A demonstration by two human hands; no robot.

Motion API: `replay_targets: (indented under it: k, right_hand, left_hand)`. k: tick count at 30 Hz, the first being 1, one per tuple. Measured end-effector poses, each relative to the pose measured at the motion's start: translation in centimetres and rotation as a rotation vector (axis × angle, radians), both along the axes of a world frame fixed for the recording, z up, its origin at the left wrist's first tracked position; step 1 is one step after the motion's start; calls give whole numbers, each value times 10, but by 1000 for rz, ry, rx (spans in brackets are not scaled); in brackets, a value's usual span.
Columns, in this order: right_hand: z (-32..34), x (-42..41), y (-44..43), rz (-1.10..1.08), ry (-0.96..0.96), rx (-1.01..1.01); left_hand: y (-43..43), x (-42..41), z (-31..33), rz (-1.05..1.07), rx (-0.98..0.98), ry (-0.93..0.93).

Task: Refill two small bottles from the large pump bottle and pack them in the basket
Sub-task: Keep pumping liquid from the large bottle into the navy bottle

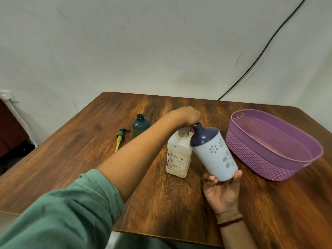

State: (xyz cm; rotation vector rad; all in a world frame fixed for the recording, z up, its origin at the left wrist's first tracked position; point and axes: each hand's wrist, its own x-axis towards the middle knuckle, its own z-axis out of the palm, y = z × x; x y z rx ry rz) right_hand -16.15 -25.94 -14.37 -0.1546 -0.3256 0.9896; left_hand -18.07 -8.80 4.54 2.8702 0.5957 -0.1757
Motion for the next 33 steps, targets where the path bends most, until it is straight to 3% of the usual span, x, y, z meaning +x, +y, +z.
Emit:
replay_targets:
  k: [6,15,18,25,33]
  right_hand:
    - [15,-15,-3,-94,-2,-59]
    - [12,-10,0,-12,58,-31]
    - [22,-20,-4,-137,69,-96]
    - [24,-19,-1,-144,103,-138]
    - [24,-20,2,-126,48,-147]
  left_hand:
    - [0,6,7,1,-64,8]
    - [4,11,-1,-68,3,97]
    - [3,13,5,-86,-16,103]
    - [6,11,-4,-107,51,95]
    - [7,12,4,-40,-54,51]
